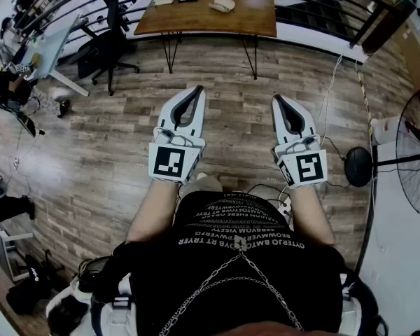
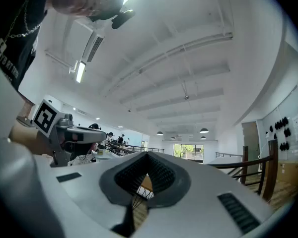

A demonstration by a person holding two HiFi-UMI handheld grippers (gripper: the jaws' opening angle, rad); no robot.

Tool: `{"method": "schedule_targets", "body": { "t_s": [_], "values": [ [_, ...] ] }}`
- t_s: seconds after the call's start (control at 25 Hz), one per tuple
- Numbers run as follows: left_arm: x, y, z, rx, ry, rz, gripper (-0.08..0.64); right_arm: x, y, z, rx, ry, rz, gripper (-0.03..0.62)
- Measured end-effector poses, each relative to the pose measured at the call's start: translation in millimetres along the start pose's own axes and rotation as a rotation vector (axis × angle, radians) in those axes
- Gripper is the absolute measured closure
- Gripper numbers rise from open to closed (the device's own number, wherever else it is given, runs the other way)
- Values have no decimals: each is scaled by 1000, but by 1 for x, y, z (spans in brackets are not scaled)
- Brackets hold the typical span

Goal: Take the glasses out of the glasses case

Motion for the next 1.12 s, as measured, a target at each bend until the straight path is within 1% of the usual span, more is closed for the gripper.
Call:
{"method": "schedule_targets", "body": {
  "t_s": [0.12, 0.32, 0.44, 0.64, 0.84, 0.92, 0.96, 1.0, 1.12],
  "values": [
    [-10, 8, -3, -15, 4, 4, 532, 0, 14, 1, -3, -1, 7, 577],
    [-27, 23, -7, -13, 0, 1, 532, 0, 40, -3, -16, 14, 19, 577],
    [-40, 36, -16, -23, -6, -6, 532, 1, 58, -10, -32, 21, 19, 575],
    [-65, 67, -28, -49, -36, -18, 532, 11, 90, -19, -72, 33, 19, 574],
    [-87, 107, -35, -56, -38, -26, 532, 31, 123, -24, -85, 56, 18, 572],
    [-96, 118, -35, -60, -41, -30, 532, 37, 136, -24, -93, 67, 21, 550],
    [-101, 123, -34, -62, -40, -34, 532, 39, 143, -23, -97, 74, 24, 518],
    [-106, 128, -33, -63, -40, -37, 532, 41, 150, -22, -100, 80, 26, 501],
    [-118, 143, -32, -65, -43, -45, 532, 49, 169, -22, -109, 93, 22, 476]
  ]
}}
Point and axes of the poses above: the fingertips, and each gripper's own axes: y forward along the fingers, x to its right, z out of its top, the point moved 3 cm from there along -y, backward along the fingers, and after that the axes turned 14 degrees about -x, right-handed, at the moved point
